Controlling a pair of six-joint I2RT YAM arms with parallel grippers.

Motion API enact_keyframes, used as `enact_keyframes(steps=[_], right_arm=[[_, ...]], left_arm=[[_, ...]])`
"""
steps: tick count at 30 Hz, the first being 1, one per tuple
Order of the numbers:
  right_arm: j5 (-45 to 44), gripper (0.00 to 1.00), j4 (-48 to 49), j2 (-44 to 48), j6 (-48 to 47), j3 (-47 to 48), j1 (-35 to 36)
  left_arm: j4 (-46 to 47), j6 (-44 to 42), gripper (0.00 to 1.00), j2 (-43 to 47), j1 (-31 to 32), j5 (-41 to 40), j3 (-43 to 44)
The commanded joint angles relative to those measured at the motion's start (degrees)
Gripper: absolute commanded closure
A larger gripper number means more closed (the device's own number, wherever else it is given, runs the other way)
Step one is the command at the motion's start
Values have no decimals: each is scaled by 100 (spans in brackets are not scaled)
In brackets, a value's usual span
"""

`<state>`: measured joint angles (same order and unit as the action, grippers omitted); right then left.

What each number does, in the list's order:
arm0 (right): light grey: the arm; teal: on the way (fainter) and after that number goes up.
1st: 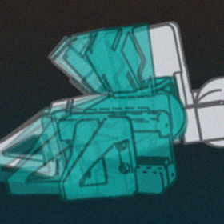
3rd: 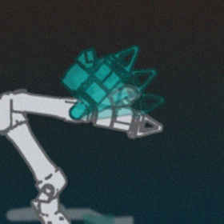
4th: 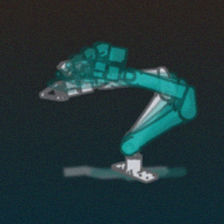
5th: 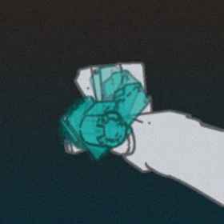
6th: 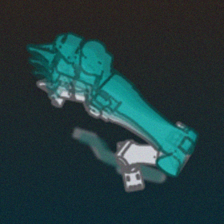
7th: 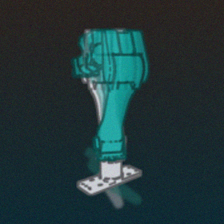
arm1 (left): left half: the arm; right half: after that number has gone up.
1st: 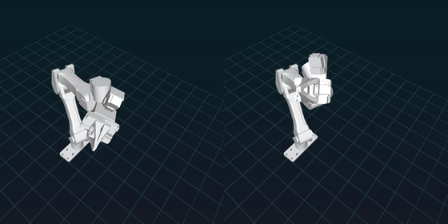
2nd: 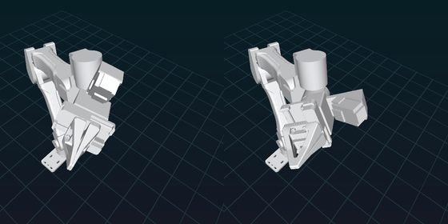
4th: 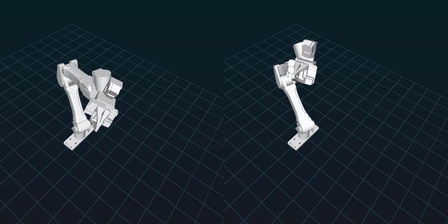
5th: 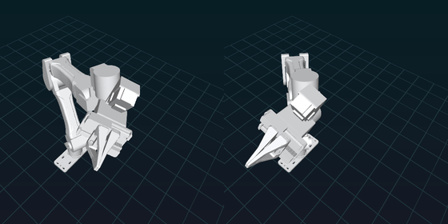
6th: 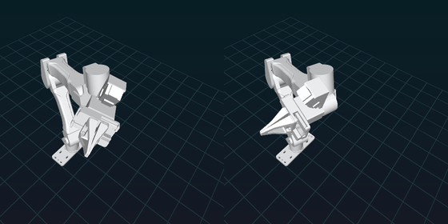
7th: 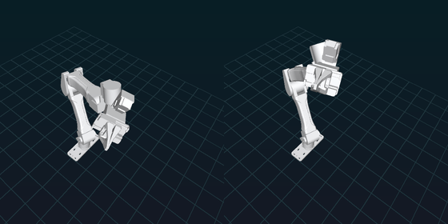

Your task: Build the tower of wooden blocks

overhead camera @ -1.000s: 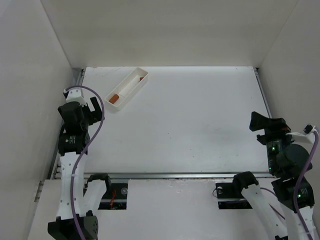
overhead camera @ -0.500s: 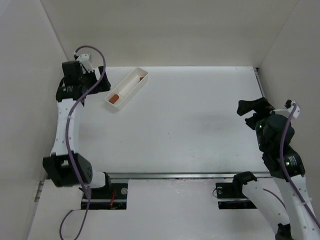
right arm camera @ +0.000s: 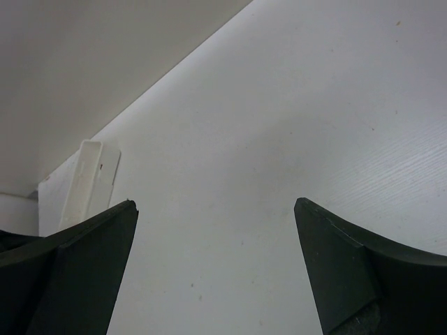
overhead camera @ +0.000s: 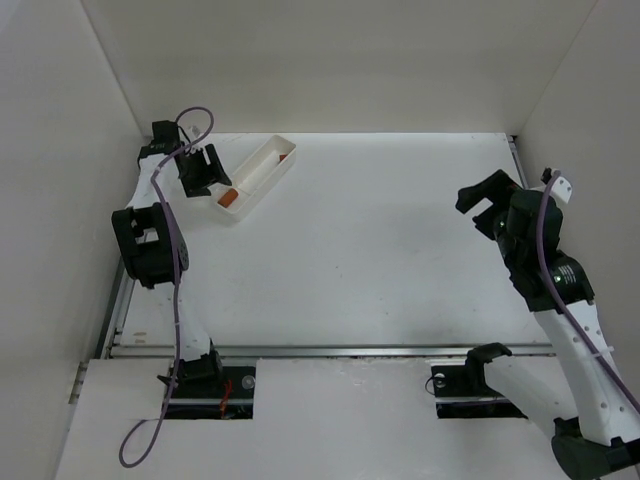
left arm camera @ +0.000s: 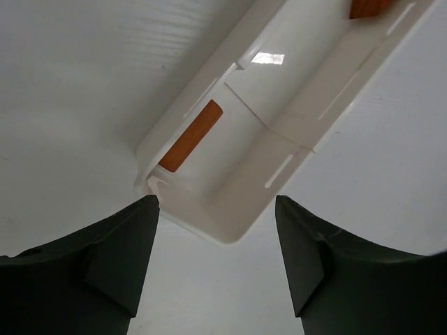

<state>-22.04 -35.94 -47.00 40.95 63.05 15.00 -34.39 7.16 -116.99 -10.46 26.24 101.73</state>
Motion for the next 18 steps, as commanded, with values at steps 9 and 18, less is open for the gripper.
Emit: enact_keyframes(steps=[9,18], right_arm=[[156,0,342,148,71,-82,-15],[95,0,395,262,124,-135,-15]], left_arm=[[-243,471,40,-131,254,-1041,-136],[126,471,41,572,255,-1797,-540]])
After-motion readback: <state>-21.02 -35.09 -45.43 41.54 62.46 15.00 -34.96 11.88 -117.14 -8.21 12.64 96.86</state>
